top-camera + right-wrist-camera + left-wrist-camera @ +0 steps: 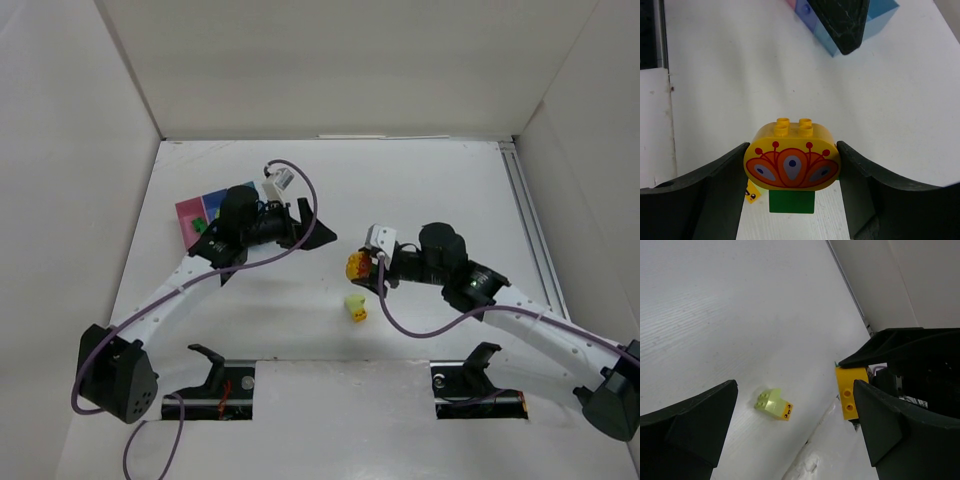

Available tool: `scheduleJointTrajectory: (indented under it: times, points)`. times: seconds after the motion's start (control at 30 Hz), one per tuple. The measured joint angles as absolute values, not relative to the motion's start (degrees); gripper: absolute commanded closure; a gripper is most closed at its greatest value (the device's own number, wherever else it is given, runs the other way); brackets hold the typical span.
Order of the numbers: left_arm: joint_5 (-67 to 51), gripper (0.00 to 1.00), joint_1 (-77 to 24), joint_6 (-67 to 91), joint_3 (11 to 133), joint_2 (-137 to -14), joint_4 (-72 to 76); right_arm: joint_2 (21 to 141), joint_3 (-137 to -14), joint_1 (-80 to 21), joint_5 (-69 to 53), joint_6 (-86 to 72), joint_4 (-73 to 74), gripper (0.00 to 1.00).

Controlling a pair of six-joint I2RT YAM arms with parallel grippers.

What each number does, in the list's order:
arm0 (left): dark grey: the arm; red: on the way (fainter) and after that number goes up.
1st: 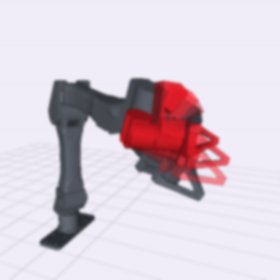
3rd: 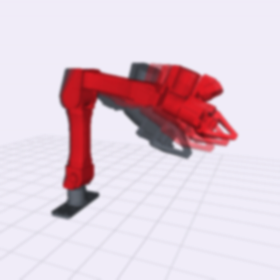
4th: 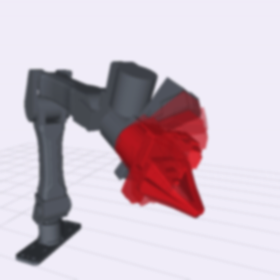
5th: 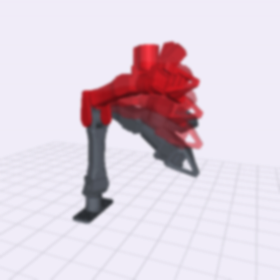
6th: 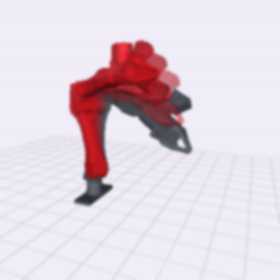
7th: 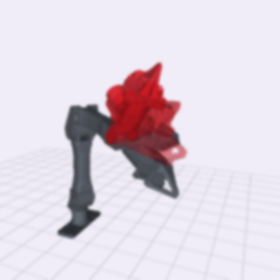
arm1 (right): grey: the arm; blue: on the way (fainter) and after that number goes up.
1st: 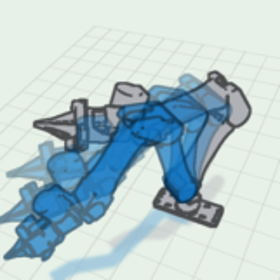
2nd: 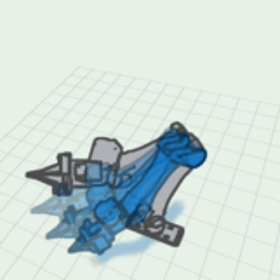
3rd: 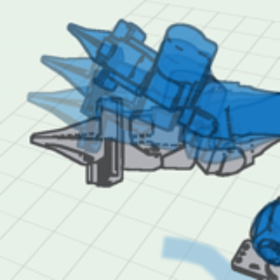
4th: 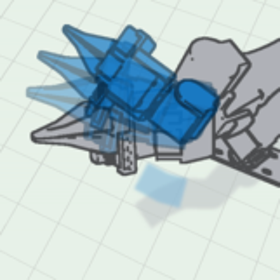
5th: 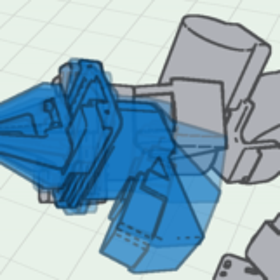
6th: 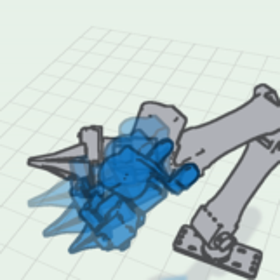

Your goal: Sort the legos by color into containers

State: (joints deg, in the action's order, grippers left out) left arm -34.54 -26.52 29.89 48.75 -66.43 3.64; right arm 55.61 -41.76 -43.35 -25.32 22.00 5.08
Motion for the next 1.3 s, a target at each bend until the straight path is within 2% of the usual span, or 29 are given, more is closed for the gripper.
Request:
scheduleJointTrajectory:
  times: [0.3,0.37,0.57,0.73,0.77,0.87,1.03,1.1,1.13,1.17,1.23,1.3]
  points:
    - [-36.6,0.00,-35.2,29.6,48.8,-68.3,6.7,59.2,-44.4,-46.5,-23.8,23.8,4.8,0.70]
    - [-36.6,0.03,-35.5,29.6,48.8,-69.3,6.6,59.2,-44.7,-46.6,-23.2,23.9,4.6,0.70]
    - [-36.8,0.27,-36.0,29.7,48.8,-70.4,7.1,59.4,-45.5,-46.6,-20.8,24.1,4.4,0.70]
    - [-39.0,0.57,-36.3,30.1,48.8,-70.7,8.7,60.2,-46.0,-46.6,-19.7,24.3,4.4,0.70]
    - [-39.5,0.67,-36.3,30.3,48.8,-70.8,9.1,60.6,-46.1,-46.7,-19.6,24.3,4.4,0.70]
    - [-40.8,0.75,-36.2,31.5,48.8,-72.1,10.0,61.5,-46.1,-46.9,-18.3,24.9,4.5,0.69]
    - [-42.2,0.81,-35.9,31.7,48.8,-73.9,10.9,62.1,-46.2,-47.2,-16.9,25.3,5.2,0.67]
    - [-42.6,0.81,-35.8,31.7,48.8,-74.1,11.0,62.1,-46.2,-47.4,-16.4,25.3,5.5,0.66]
    - [-42.7,0.78,-35.8,31.7,48.8,-74.1,11.0,62.1,-46.2,-47.4,-16.2,25.3,5.5,0.66]
    - [-42.8,0.52,-35.8,31.7,48.8,-74.2,11.0,62.1,-46.2,-47.5,-16.1,25.5,5.5,0.67]
    - [-43.3,0.42,-35.7,31.3,48.9,-74.2,10.8,62.0,-46.2,-47.9,-15.8,25.8,5.5,0.68]
    - [-44.5,0.40,-36.0,31.1,49.5,-74.2,9.9,61.5,-46.2,-48.3,-15.5,26.0,4.4,0.68]
